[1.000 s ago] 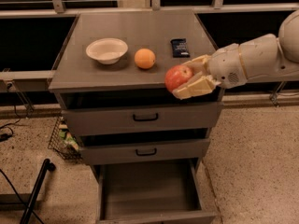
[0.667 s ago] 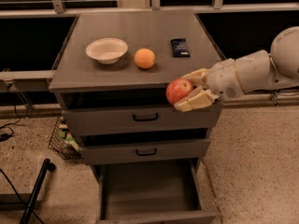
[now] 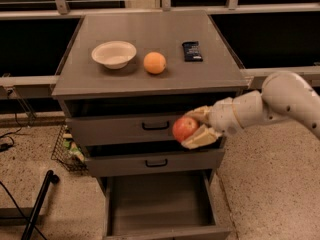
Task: Place apple into bottom drawer
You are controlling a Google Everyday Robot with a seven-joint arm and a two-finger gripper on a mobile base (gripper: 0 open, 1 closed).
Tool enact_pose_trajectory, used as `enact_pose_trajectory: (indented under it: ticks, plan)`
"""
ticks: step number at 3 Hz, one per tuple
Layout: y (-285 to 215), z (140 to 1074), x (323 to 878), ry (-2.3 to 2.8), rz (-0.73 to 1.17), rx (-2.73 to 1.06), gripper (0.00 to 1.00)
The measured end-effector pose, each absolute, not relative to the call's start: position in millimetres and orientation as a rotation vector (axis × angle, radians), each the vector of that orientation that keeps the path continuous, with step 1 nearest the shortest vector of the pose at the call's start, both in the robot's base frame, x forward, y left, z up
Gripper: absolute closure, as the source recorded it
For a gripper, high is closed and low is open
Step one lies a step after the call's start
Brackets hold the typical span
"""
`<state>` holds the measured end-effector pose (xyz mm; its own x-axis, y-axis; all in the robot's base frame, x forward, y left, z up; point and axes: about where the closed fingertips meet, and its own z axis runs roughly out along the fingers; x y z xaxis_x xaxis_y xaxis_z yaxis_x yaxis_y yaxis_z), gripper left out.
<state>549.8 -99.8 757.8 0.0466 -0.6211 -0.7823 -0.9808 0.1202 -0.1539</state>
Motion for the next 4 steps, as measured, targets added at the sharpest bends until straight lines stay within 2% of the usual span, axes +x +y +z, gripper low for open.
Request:
enact_pose_trajectory:
  ticks: [3, 4]
  plan:
    - [-88.6, 648.3, 528.7, 1.681, 0.694, -1.629, 1.00]
    - [-88.5, 608.6, 527.0, 1.661, 0.661, -1.642, 1.00]
